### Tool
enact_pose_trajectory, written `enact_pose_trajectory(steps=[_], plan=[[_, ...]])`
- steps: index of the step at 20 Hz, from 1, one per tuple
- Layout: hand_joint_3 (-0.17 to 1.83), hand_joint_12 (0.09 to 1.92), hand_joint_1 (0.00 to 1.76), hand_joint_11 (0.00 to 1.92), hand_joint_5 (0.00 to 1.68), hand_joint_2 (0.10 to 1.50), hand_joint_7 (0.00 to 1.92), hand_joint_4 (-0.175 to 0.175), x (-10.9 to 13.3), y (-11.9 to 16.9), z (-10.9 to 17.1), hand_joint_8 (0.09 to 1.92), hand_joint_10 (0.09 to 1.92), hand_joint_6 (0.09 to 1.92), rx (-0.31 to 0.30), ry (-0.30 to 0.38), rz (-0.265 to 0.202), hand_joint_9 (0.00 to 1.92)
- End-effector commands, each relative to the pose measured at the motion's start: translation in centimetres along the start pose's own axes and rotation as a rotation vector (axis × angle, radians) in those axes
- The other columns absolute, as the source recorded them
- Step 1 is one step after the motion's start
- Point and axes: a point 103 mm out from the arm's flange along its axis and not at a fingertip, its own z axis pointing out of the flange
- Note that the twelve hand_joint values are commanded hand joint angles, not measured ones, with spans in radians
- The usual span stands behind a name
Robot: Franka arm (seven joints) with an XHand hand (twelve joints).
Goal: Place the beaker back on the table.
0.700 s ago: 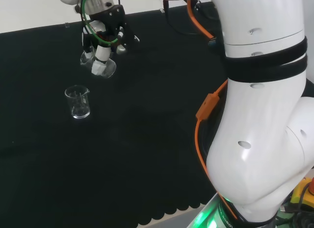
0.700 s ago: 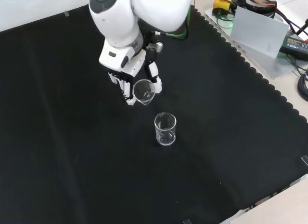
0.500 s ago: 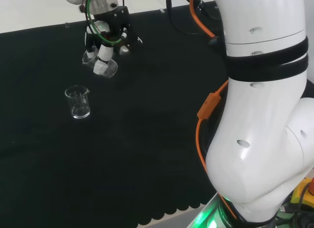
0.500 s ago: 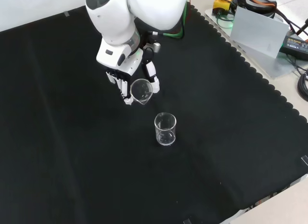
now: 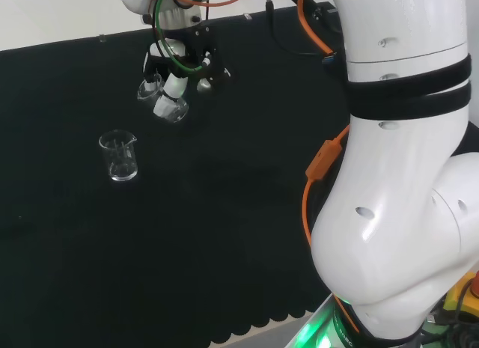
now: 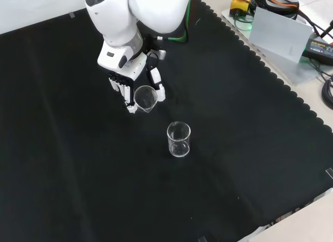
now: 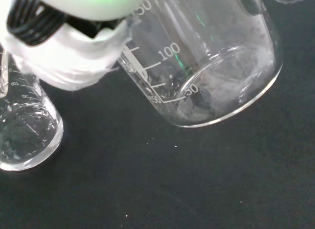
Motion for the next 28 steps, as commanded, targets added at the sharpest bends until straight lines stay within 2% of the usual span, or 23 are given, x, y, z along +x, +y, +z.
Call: enact_pose_trajectory(steps=[1,3,8,15,21,28], plan=[[0.77,0.76,1.16,1.37,1.29,0.6,1.69,0.062,-1.4,0.3,2.7,0.09,0.09,0.69,-0.052,0.107,-0.073,1.64],[0.77,0.76,1.16,1.37,1.29,0.6,1.68,0.062,-1.6,0.4,3.3,0.09,0.09,0.69,-0.067,0.134,-0.091,1.64],[0.77,0.76,1.16,1.34,1.29,0.6,1.68,0.06,-1.9,0.8,5.0,0.09,0.09,0.7,-0.107,0.217,-0.102,1.63],[0.76,0.76,1.16,1.29,1.28,0.6,1.67,0.062,-1.7,1.6,7.2,0.09,0.09,0.7,-0.169,0.254,-0.115,1.62],[0.74,0.79,1.16,1.26,1.28,0.62,1.66,0.07,-1.7,2.6,8.6,0.09,0.09,0.7,-0.174,0.298,-0.137,1.61],[0.71,0.81,1.16,1.23,1.27,0.63,1.64,0.067,-1.8,3.7,9.7,0.09,0.09,0.7,-0.193,0.316,-0.135,1.59]])
